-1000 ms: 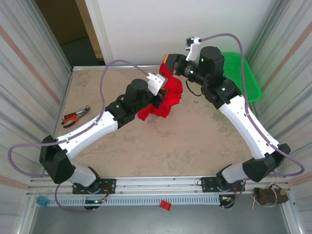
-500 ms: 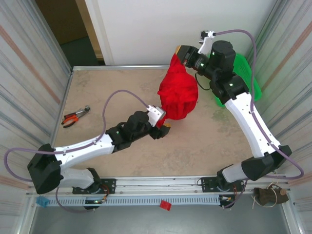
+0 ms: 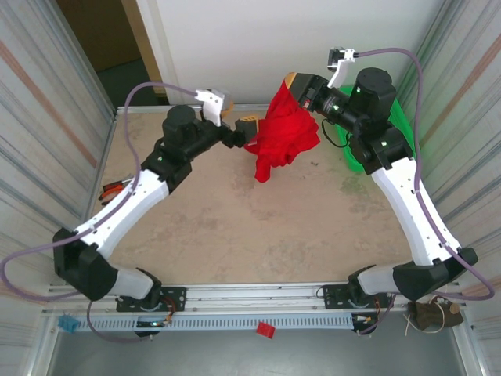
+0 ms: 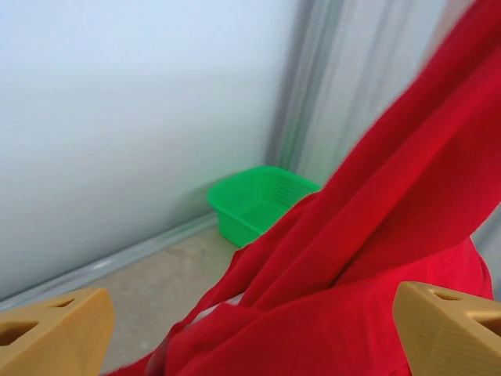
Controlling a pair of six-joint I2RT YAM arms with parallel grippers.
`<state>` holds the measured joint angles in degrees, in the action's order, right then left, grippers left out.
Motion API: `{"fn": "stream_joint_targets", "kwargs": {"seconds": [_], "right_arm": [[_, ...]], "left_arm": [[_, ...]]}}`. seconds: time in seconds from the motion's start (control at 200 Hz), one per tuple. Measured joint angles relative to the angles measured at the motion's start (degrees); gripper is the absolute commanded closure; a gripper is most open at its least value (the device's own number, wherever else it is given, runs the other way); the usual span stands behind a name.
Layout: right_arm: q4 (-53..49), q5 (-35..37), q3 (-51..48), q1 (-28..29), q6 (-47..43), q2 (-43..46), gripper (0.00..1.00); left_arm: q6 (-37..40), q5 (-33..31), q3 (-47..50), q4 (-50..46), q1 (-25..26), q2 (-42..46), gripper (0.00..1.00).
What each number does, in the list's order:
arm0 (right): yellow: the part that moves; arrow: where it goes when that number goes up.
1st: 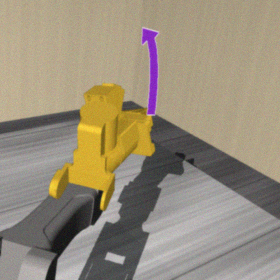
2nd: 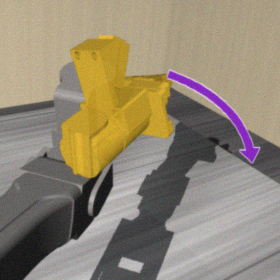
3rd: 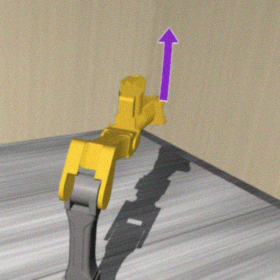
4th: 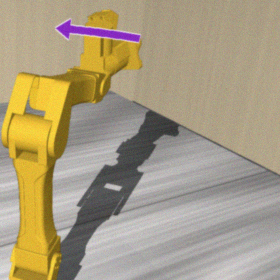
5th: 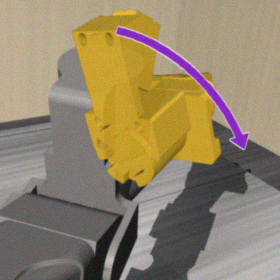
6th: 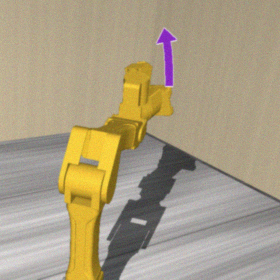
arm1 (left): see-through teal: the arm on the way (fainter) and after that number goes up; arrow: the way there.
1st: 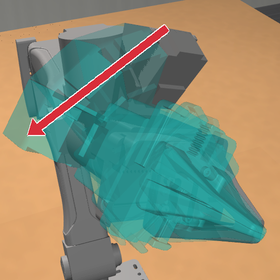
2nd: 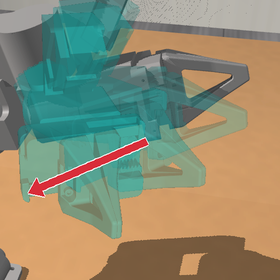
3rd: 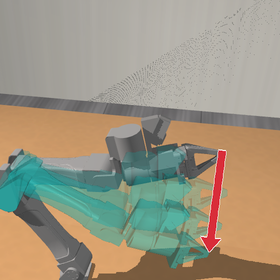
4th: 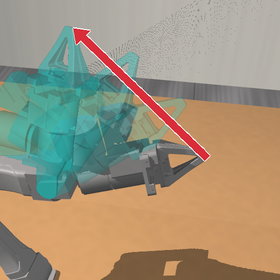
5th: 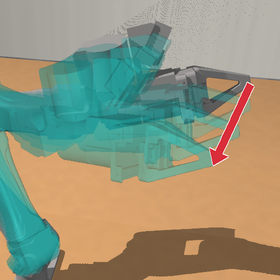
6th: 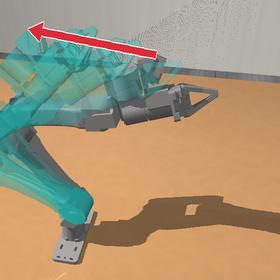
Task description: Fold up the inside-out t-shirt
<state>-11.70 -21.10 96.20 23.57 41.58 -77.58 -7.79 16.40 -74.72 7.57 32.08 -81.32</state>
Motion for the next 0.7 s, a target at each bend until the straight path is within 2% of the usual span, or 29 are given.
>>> {"fn": "stream_joint_targets", "kwargs": {"seconds": [0.11,0.195,0.245,0.281,0.361,0.431,0.486,0.651,0.676,0.701], "right_arm": [[-0.17,-0.04,0.00,-0.39,0.00,0.00,1.00],[-0.28,-0.17,0.00,-0.74,0.02,0.00,1.00],[-0.35,-0.15,0.00,-0.96,0.22,0.00,1.00],[-0.33,-0.15,0.00,-1.18,0.31,-0.02,1.00],[-0.31,-0.09,0.00,-1.81,0.42,-0.02,1.00],[-0.31,0.09,0.00,-2.27,0.42,-0.07,1.00],[-0.28,0.33,0.00,-2.60,0.42,-0.20,1.00],[0.07,0.48,-0.44,-3.37,0.72,-0.94,1.00],[0.11,0.46,-0.59,-3.37,1.01,-1.07,1.00],[0.11,0.46,-0.72,-3.45,1.14,-1.18,1.00]], "left_arm": [[1.11,7.19,-0.85,-1.66,-0.02,-4.02,0.08],[1.55,12.85,-2.62,-3.56,-0.52,-6.82,0.16],[0.94,16.57,-3.34,-4.00,-0.79,-7.93,0.28],[0.57,18.73,-3.41,-4.13,-0.92,-8.17,0.41],[-0.15,22.40,-2.75,-3.80,-0.94,-8.00,0.58],[-1.03,24.13,-0.44,-2.54,-0.48,-6.97,0.84],[-1.62,24.65,2.23,-1.70,0.09,-5.64,1.00],[-1.42,24.30,6.25,-2.01,3.48,-3.30,1.00],[-1.29,24.02,6.27,-2.01,4.07,-3.21,0.87],[-1.16,23.47,6.29,-2.01,4.57,-3.08,0.66]]}}
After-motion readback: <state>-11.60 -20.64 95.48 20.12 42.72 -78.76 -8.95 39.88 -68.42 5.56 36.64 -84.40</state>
